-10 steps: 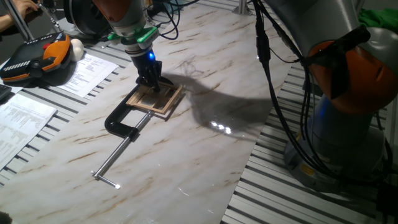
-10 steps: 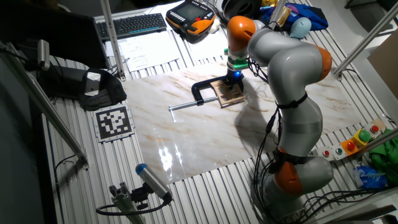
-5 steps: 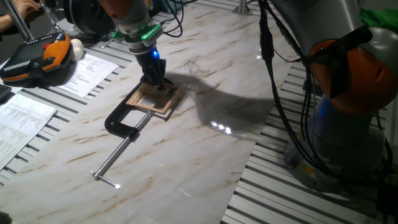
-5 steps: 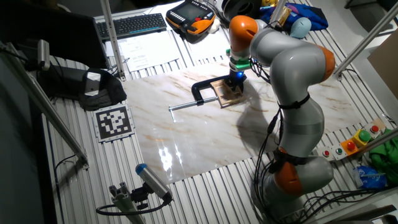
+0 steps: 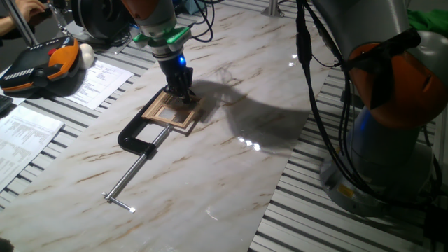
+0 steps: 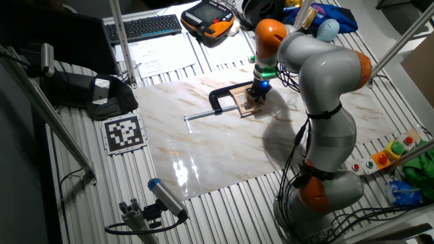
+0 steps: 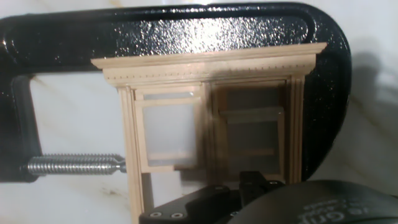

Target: Open a sliding window

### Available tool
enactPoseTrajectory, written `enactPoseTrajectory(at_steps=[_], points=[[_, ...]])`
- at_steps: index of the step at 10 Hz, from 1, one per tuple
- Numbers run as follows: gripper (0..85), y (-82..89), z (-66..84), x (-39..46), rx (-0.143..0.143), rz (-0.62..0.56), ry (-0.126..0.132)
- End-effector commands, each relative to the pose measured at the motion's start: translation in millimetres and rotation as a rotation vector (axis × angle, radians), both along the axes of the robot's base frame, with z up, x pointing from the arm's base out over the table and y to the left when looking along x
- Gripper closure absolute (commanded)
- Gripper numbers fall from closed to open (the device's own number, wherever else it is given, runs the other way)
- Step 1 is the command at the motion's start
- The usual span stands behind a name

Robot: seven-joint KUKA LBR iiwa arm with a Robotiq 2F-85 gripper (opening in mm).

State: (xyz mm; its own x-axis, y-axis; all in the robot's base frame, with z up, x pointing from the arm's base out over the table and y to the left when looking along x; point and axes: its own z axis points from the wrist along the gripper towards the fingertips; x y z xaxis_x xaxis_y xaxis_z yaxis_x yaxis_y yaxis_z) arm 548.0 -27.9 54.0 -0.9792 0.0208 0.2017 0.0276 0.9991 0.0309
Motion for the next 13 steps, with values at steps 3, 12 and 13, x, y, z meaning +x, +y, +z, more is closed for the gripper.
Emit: enactPoseTrajectory(at_steps=[3, 12, 13], points=[[85.0, -0.5, -0.5, -2.6, 0.003, 0.000, 0.001], [85.0, -0.3, -3.6, -7.6, 0.018, -0.011, 0.047], [85.0, -0.2, -4.3, -6.9, 0.018, -0.012, 0.044]])
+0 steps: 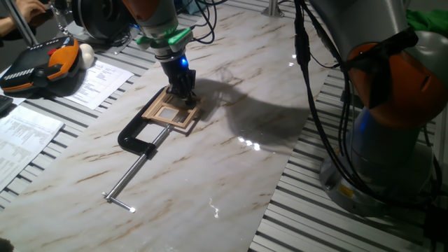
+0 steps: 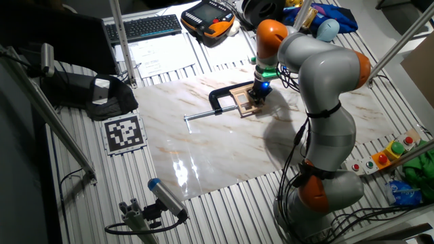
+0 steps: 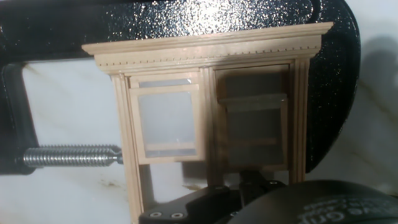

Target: Open a sliding window

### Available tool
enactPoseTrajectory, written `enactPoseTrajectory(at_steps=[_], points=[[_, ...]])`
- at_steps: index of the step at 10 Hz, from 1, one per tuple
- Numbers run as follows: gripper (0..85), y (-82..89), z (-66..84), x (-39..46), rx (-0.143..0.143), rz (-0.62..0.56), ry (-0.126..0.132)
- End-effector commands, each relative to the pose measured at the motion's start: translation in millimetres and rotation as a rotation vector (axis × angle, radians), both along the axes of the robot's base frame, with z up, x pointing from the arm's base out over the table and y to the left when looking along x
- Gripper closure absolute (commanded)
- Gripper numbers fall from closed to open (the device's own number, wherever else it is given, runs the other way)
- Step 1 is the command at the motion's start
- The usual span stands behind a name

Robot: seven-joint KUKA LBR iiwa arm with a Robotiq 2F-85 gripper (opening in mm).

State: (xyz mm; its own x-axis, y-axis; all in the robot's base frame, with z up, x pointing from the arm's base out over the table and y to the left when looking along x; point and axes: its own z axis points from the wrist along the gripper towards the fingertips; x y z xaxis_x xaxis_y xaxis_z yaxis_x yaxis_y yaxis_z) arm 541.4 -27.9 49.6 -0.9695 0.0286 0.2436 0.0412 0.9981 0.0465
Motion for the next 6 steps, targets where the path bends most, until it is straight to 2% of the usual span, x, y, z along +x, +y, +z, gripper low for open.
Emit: enactPoseTrajectory(at_steps=[1, 6], points=[[85.0, 0.2, -0.3, 0.5, -0.001, 0.000, -0.002], [85.0, 0.4, 1.8, 5.5, -0.012, 0.003, -0.011]])
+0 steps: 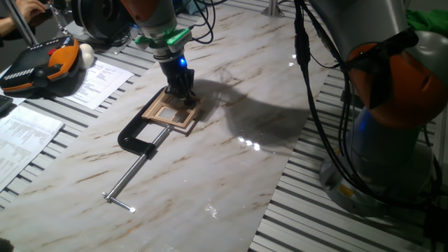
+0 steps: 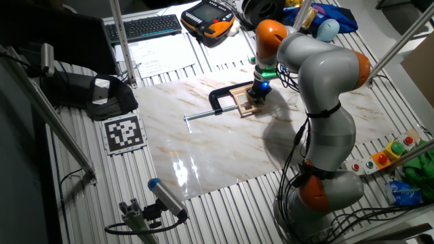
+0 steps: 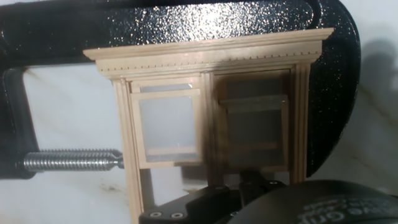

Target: Open a sliding window

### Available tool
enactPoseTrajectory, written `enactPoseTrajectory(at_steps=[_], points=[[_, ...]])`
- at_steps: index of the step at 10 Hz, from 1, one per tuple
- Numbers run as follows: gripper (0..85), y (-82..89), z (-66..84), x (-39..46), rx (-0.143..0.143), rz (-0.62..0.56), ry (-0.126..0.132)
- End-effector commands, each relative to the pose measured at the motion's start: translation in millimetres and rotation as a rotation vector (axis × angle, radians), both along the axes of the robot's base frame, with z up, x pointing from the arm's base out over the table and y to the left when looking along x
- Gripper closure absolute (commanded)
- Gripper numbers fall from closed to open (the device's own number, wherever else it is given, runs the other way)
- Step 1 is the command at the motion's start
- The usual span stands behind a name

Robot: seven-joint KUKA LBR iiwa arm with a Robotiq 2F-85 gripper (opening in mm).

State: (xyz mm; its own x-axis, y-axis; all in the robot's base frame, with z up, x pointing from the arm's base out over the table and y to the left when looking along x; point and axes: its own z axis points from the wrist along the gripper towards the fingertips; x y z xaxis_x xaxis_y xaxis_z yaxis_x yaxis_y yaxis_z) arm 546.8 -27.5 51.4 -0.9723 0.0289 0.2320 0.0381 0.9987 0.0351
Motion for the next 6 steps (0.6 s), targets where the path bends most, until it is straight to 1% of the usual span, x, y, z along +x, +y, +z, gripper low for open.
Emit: enactPoseTrajectory(at_steps=[1, 6], points=[[85.0, 0.4, -0.2, 1.5, 0.000, 0.001, 0.000], [85.0, -0.9, -2.9, -4.1, 0.000, 0.007, -0.002]])
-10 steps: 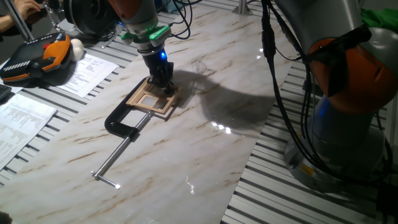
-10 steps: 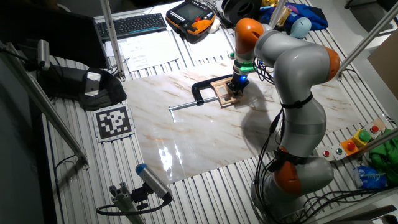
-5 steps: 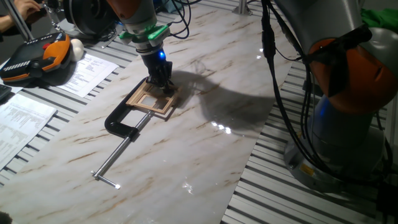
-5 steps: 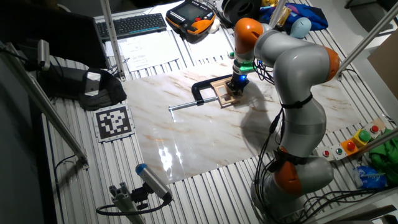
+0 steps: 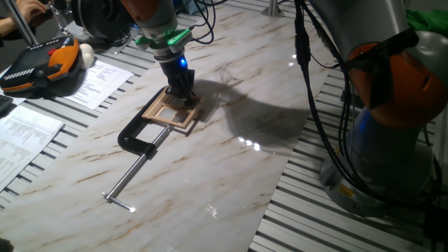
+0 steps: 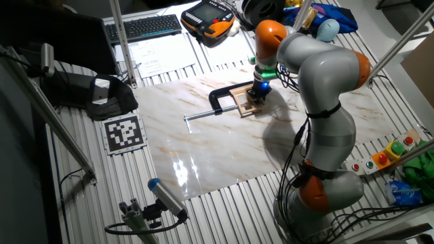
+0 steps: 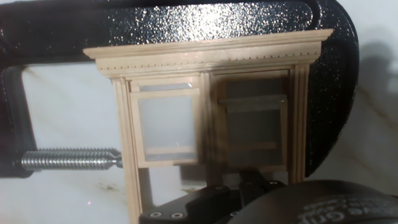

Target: Open a sliding window

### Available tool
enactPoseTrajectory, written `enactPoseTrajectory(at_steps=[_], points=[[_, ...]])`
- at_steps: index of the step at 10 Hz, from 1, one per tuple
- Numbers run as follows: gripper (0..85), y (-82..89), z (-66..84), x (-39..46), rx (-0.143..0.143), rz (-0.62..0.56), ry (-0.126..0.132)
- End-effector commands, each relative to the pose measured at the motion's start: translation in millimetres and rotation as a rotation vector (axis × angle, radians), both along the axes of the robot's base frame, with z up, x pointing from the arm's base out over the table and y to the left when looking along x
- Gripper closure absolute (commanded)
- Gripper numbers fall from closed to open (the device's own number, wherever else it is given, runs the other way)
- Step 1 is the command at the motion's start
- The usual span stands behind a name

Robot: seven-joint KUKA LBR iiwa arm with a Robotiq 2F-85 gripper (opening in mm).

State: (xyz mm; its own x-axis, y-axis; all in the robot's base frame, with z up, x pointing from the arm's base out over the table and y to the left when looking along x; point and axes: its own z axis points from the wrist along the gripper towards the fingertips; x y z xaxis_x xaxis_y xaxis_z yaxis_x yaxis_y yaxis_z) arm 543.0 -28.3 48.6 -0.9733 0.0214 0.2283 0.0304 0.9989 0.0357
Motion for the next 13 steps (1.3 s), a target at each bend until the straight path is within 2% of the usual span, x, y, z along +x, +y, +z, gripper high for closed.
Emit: enactPoseTrajectory(at_steps=[1, 11, 13], points=[[85.0, 0.2, -1.2, -0.7, 0.002, -0.002, 0.001], [85.0, 1.4, 1.1, 8.7, -0.006, 0.001, -0.010], [85.0, 1.0, 2.0, 6.4, -0.007, 0.006, -0.003]])
